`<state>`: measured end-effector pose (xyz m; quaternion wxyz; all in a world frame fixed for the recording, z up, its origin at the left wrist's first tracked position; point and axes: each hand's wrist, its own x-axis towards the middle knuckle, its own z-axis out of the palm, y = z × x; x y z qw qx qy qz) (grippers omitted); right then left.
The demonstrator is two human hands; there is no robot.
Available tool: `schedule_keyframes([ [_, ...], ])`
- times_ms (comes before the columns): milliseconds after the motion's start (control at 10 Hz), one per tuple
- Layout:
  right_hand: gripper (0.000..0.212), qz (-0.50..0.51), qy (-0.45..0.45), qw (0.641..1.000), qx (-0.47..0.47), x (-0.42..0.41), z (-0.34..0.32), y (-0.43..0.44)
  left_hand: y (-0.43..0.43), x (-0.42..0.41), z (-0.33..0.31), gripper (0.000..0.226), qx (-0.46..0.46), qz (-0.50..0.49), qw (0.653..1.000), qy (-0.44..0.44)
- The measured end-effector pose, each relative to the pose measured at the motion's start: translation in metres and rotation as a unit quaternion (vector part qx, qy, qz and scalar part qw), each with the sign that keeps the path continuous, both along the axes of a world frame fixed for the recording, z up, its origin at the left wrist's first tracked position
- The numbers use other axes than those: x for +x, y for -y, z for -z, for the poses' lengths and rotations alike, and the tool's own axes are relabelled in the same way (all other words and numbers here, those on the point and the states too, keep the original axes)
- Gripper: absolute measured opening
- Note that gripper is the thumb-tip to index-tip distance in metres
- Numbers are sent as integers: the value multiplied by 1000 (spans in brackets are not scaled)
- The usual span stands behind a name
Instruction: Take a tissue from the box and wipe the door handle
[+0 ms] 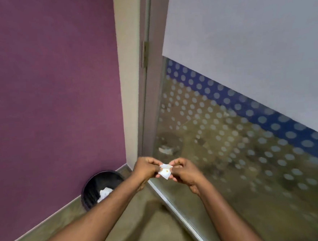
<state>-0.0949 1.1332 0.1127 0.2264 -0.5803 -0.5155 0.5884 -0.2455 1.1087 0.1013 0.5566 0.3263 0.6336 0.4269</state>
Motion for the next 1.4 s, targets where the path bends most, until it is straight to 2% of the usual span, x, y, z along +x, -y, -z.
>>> schedule_keyframes([
  [200, 17, -113, 101, 988, -8, -123, 74, -30, -1, -121, 72, 19, -83, -54, 995, -28],
  [300, 27, -183, 206, 958, 74, -182, 103, -41, -5, -179, 99, 18, -104, -67, 990, -65],
  [400, 26, -187, 275, 934, 132, -233, 127, -52, -9, -229, 122, 18, -139, -52, 979, -140],
  [500, 14, -189, 281, 928, 155, -273, 146, -65, -19, -268, 141, 17, -108, -103, 964, -221],
  [600, 26, -199, 303, 918, 163, -296, 163, -76, -24, -296, 152, 15, -78, -78, 941, -319],
  [700, 19, -183, 277, 933, 137, -317, 174, -86, -25, -319, 164, 18, -40, -60, 925, -372],
  [800, 22, -159, 254, 944, 136, -330, 192, -93, -23, -334, 175, 21, -37, -59, 925, -373],
  [900, 11, -174, 273, 937, 133, -342, 206, -99, -22, -345, 186, 24, -45, -33, 920, -387],
  [1000, 22, -251, 300, 908, 150, -349, 224, -101, -22, -352, 193, 32, -52, -21, 921, -385],
  [1200, 13, -307, 321, 884, 147, -352, 244, -103, -26, -356, 201, 43, -56, 2, 923, -380],
  [1400, 19, -309, 307, 891, 129, -341, 256, -106, -35, -347, 221, 29, -81, 15, 931, -356],
])
